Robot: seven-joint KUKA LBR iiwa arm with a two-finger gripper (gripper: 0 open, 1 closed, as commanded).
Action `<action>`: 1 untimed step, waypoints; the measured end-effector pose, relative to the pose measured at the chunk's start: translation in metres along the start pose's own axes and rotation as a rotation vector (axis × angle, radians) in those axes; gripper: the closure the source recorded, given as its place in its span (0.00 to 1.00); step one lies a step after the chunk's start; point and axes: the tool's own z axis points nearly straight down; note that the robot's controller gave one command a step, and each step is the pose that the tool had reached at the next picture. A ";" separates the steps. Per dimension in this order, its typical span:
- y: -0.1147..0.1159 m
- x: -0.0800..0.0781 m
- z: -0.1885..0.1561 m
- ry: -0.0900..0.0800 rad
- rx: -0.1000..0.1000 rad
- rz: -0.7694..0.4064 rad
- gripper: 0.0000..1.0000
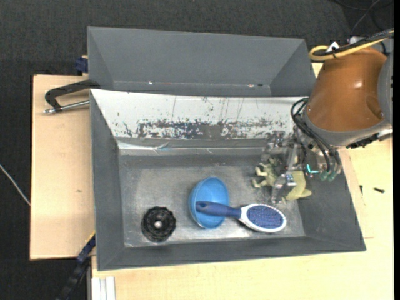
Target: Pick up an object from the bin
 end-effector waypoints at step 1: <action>-0.014 0.022 0.124 0.008 -0.002 -0.177 0.00</action>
Offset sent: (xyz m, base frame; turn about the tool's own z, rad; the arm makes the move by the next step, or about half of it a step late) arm -0.0243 -0.0152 -0.1303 -0.1778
